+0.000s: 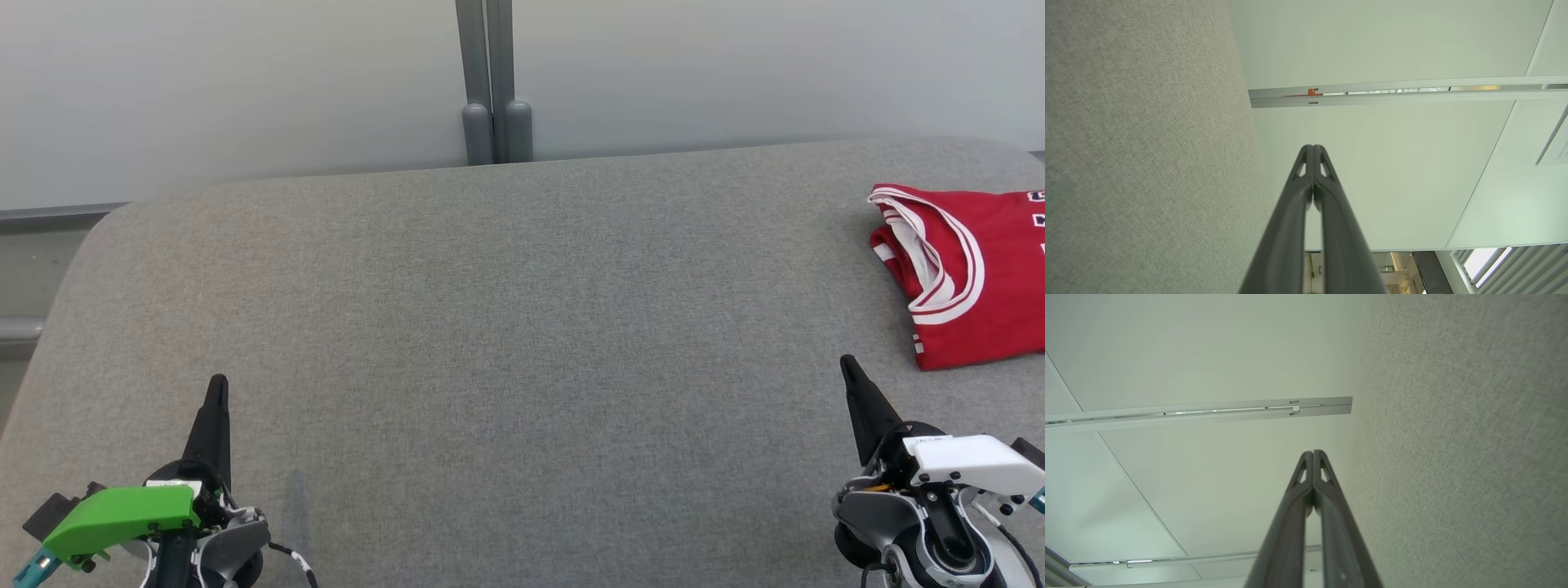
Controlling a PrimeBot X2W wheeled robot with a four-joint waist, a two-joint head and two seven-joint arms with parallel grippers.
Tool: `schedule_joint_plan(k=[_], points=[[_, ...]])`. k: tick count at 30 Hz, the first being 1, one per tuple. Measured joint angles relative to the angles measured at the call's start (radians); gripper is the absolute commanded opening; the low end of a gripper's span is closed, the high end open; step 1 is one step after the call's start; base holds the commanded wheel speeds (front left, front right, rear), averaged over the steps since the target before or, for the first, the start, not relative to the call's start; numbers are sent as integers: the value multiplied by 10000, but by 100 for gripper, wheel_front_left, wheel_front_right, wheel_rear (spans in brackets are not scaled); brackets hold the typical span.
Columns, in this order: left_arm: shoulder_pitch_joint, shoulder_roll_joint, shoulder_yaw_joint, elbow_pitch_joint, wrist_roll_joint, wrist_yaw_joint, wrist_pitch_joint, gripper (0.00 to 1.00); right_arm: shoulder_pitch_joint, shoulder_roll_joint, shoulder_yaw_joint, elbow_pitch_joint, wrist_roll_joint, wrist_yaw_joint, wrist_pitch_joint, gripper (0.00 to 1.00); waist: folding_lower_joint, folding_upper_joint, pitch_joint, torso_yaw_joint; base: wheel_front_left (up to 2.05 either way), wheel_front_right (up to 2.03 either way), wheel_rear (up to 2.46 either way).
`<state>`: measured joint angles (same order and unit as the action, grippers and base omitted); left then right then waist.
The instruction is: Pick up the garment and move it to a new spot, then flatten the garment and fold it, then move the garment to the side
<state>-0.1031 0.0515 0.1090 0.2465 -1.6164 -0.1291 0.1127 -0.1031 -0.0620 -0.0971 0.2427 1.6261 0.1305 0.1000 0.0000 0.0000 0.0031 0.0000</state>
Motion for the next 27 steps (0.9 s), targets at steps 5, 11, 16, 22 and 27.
schedule_joint_plan(k=[5, 11, 16, 22, 27], points=[[0, 0, 6, -2, 0, 0, 0, 0, -1, 8, -13, 0, -2, 0, 13, 0, 0, 0, 0, 0, 0, 0, 0], [0, 0, 12, -2, 0, 0, 2, 0, -1, 15, -27, 0, -4, 0, 42, 0, 0, 0, 0, 0, 0, 0, 0], [0, -2, 15, -2, 0, 0, 2, 0, -2, 27, -38, 2, -6, 0, 42, 0, 0, 0, 0, 0, 0, 0, 0], [0, -2, 19, -2, 0, 0, 4, 0, -3, 33, -48, 2, -12, 0, 44, 0, 0, 0, 0, 0, 0, 0, 0], [0, -2, 23, -2, 2, 0, 4, 0, -4, 36, -58, 2, -13, 0, 48, 0, 0, 0, 0, 0, 0, 0, 0]])
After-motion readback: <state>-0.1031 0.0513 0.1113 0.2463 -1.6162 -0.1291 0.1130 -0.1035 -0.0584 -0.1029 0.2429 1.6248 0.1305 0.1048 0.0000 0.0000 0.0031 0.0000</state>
